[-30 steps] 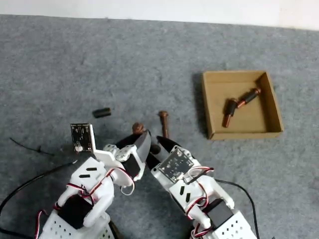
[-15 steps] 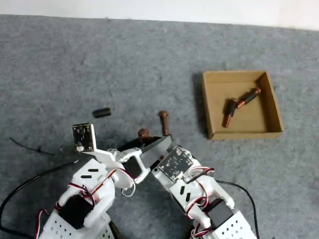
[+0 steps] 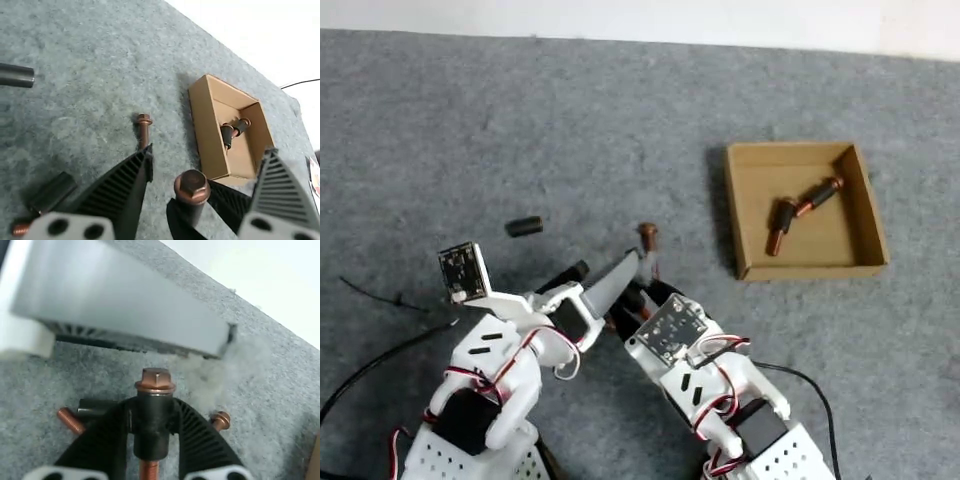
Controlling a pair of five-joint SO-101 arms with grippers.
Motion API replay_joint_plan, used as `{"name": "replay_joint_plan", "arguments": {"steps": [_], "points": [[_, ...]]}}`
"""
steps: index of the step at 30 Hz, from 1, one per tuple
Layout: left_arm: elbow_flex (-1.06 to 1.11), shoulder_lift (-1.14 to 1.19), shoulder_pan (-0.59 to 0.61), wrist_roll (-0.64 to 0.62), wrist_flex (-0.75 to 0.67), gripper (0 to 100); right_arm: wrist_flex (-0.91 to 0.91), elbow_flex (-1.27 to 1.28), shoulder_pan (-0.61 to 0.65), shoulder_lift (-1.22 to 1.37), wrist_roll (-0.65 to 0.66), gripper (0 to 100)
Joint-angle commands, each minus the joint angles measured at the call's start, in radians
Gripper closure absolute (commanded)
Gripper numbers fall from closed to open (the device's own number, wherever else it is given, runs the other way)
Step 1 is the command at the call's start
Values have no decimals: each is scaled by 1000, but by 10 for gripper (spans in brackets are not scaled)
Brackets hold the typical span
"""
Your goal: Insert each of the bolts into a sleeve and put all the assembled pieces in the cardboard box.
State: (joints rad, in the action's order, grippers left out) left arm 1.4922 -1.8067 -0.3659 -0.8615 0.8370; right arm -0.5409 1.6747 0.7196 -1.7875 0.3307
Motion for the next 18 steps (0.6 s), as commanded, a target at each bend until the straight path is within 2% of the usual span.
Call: {"name": "replay_joint_plan", "arguments": {"steps": [1,3,8,11,15,18], "points": [[-44,-12,53,-9,-2,687,-2,113,-12,-25,8,993],[-44,-12,110,-12,-5,687,-1,113,-31,-25,8,993],[-36,-12,242,-110,-80,703,1,113,-71,-25,8,993],[-36,-12,286,-110,-89,800,1,111,-88,-25,8,993],[-36,-12,317,-109,-89,991,2,111,-125,-25,3,993],[-35,-10,338,-107,-83,973,4,110,-162,-25,2,993]]}}
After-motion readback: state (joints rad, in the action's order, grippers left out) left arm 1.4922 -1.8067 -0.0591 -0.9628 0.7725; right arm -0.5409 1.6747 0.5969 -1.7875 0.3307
